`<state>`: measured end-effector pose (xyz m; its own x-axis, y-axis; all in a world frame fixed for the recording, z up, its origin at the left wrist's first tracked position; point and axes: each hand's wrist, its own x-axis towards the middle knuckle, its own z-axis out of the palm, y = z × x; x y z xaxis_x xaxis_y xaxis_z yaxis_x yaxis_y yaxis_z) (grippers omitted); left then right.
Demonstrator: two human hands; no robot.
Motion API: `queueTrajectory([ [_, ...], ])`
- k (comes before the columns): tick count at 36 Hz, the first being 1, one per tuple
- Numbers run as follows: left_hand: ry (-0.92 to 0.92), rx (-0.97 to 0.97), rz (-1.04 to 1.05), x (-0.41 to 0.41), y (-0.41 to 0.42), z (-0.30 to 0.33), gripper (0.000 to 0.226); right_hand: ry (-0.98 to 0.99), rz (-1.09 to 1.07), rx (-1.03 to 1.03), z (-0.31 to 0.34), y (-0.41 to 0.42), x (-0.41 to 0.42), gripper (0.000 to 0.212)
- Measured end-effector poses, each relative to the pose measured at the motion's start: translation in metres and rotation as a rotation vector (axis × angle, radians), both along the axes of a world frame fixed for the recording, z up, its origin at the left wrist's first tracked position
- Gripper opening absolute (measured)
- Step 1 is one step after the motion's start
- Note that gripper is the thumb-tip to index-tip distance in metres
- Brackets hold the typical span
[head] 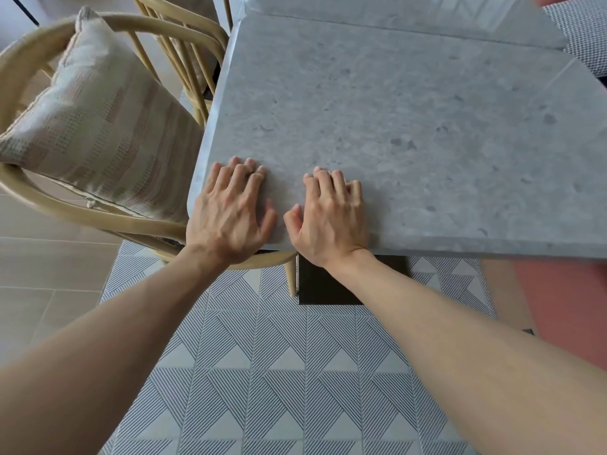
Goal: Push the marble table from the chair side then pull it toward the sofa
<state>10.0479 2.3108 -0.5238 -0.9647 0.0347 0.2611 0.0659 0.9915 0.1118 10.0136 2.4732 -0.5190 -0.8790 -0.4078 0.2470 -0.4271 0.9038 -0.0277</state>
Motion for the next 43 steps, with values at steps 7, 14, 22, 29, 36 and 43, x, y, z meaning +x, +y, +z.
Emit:
queueTrajectory([
  [7,0.048,0.017,-0.015,0.000,-0.001,-0.006,0.058,0.028,0.001,-0.014,-0.002,0.001,0.000,0.048],
  [14,0.051,0.004,0.005,0.002,0.001,-0.009,0.058,0.047,0.013,-0.028,-0.006,0.001,0.000,0.050],
  [22,-0.080,0.056,0.060,0.003,0.011,-0.004,0.064,0.033,0.009,-0.093,-0.008,0.000,0.000,0.045],
  [29,-0.461,0.153,0.102,0.035,0.039,0.038,0.063,-0.276,0.124,-0.127,0.020,0.020,-0.005,0.049],
  [36,-0.418,0.679,0.150,0.046,0.092,0.128,0.036,-0.631,-0.020,-0.456,0.119,0.096,-0.017,0.030],
  [43,-0.217,1.066,-0.019,-0.008,0.184,0.238,0.012,-0.628,-0.253,-0.977,0.221,0.191,-0.030,0.018],
])
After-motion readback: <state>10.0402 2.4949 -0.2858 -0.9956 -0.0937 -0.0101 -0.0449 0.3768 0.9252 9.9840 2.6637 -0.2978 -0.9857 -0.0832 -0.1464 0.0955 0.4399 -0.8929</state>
